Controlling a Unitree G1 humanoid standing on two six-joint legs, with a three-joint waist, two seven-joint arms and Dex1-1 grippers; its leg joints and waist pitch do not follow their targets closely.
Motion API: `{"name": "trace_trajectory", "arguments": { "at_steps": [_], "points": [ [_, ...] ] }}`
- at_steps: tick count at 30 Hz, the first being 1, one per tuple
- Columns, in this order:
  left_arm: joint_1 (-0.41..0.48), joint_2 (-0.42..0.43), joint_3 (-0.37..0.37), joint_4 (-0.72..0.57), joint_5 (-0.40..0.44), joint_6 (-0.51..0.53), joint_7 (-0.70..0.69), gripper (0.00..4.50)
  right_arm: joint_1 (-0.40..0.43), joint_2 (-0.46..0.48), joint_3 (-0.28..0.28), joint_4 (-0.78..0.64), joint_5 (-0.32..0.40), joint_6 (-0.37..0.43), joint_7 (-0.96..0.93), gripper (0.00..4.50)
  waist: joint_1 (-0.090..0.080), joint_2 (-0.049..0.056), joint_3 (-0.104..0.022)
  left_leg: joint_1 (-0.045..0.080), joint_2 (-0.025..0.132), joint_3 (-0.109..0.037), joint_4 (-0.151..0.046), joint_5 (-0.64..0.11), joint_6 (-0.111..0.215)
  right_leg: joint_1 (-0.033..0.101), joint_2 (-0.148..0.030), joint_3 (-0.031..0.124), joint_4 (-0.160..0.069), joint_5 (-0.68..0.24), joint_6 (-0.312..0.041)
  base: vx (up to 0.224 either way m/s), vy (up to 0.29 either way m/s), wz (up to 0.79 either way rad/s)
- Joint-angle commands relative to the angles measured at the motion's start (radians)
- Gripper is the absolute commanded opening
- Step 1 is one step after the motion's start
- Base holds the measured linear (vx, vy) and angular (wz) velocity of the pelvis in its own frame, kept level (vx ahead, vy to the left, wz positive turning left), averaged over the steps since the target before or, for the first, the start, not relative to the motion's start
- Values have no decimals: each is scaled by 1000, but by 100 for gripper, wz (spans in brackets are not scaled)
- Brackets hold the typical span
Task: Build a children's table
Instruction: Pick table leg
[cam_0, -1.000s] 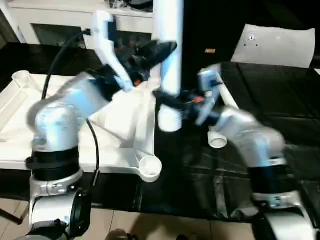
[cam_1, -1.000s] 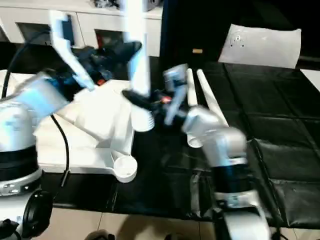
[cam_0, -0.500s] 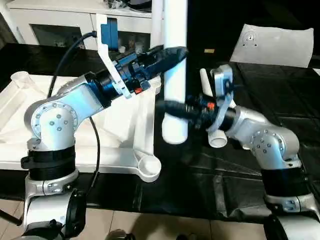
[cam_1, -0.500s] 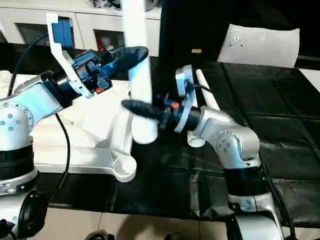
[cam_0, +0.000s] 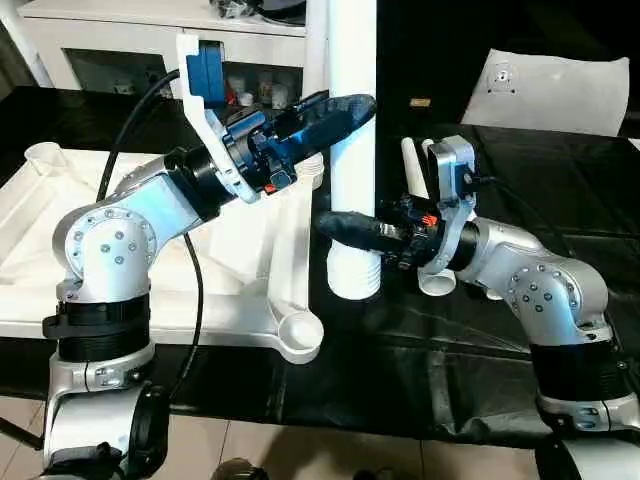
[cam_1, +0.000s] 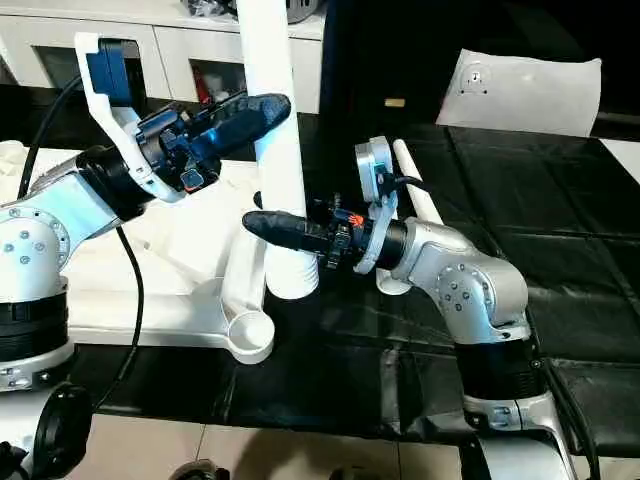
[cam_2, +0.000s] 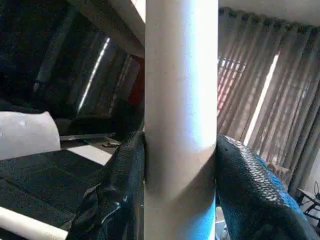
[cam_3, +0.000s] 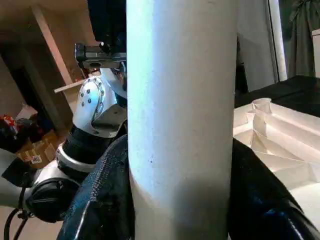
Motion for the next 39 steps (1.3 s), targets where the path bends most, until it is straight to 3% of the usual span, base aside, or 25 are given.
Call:
{"name": "trace_trajectory", "arguments": {
  "at_steps": [1, 2, 4, 19, 23, 25, 28, 34, 37, 38, 39],
  "points": [
    [8, 3, -17, -14, -5, -3, -27, 180, -3, -10, 7, -24, 16, 6, 16, 188, 1, 10, -81, 4, 6, 9, -64, -158, -4, 67, -57, 37, -74, -272, -146, 0, 0, 0],
    [10, 4, -19, -21, -4, -4, -28, 180, -2, -11, 7, -26, 17, 7, 15, 188, -1, 6, -81, 4, 6, 10, -64, -154, -3, 67, -56, 38, -76, -271, -145, 0, 0, 0],
    [17, 6, -20, -33, -5, -9, -29, 180, -2, -10, 13, -26, 13, 8, 14, 188, 0, 10, -81, 4, 7, 10, -64, -155, -4, 66, -58, 38, -74, -273, -147, 0, 0, 0],
    [60, -2, -8, -52, -7, -18, 9, 180, 1, -4, 21, -34, 11, 8, -12, 188, -3, 6, -80, 4, 6, 11, -64, -157, -3, 64, -56, 39, -77, -296, -132, 0, 0, 0],
    [58, 0, -25, -36, 33, -21, 51, 180, 4, -1, 27, -31, 3, 5, -19, 188, -3, 5, -80, 4, 7, 12, -64, -150, -3, 64, -56, 40, -75, -288, -131, 0, 0, 0],
    [55, 1, -25, -35, 26, -18, 51, 250, 4, -2, 30, -30, -1, 4, -22, 188, -3, 3, -80, 4, 6, 12, -64, -150, -3, 64, -56, 40, -77, -292, -130, 0, 0, 0],
    [56, 2, -30, -48, 6, -3, 41, 271, 3, -4, 38, -23, -13, -1, -25, 188, -3, 5, -80, 4, 5, 12, -63, -151, -5, 64, -56, 40, -77, -301, -126, 0, 0, 0],
    [75, 25, -77, -69, 72, -35, 29, 328, -4, -2, 42, -16, -22, -5, -31, 188, -4, 5, -80, 4, 7, 11, -65, -149, -4, 63, -57, 41, -78, -302, -118, 0, 0, 0],
    [80, 22, -73, -57, 71, -37, 37, 337, -3, 0, 47, -16, -24, -9, -35, 188, -3, 7, -80, 5, 6, 11, -64, -155, -8, 63, -57, 40, -78, -299, -123, 0, 0, 0],
    [80, 22, -73, -57, 71, -37, 37, 303, -3, 0, 47, -16, -24, -9, -35, 188, -3, 6, -79, 4, 6, 11, -65, -157, -9, 63, -56, 40, -77, -299, -125, 0, 0, 0],
    [76, 23, -66, -49, 67, -32, 45, 301, -3, 4, 45, -16, -24, -12, -39, 188, -2, 6, -80, 4, 6, 11, -65, -157, -9, 64, -56, 40, -77, -295, -126, 0, 0, 0]
  ]
}}
